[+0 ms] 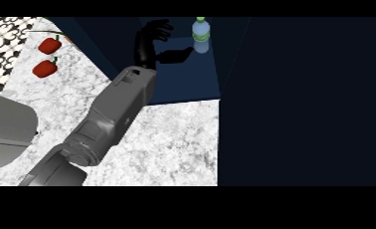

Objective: Pick up the bottled water, place it into the cabinet and close the cabinet

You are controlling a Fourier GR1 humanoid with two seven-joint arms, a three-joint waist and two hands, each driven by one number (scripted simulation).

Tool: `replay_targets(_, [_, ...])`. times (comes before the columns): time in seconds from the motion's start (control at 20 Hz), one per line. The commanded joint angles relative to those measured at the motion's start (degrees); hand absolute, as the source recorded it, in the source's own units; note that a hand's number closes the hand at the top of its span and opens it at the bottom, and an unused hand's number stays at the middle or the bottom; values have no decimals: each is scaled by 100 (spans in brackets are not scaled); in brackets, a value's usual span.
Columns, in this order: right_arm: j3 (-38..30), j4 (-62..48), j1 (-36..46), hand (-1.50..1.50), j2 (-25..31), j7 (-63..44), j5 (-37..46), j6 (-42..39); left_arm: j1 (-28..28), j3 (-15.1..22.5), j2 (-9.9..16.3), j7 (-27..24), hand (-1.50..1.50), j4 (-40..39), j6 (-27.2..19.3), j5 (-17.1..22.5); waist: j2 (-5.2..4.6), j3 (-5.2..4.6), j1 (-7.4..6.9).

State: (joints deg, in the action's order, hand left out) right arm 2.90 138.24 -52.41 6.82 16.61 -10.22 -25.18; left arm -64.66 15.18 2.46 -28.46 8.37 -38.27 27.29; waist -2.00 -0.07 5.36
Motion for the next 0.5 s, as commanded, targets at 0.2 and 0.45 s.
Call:
replay_targets(0.2, [20, 292, -176, -150, 63, -104, -485, -172, -309, 12, 140, -171, -150, -409, -324, -179, -22, -2, 73])
replay_targets(0.45, [31, 402, -73, -150, 113, -223, -431, -148, -316, -60, 66, -407, -150, -239, 404, -134, -56, -11, 52])
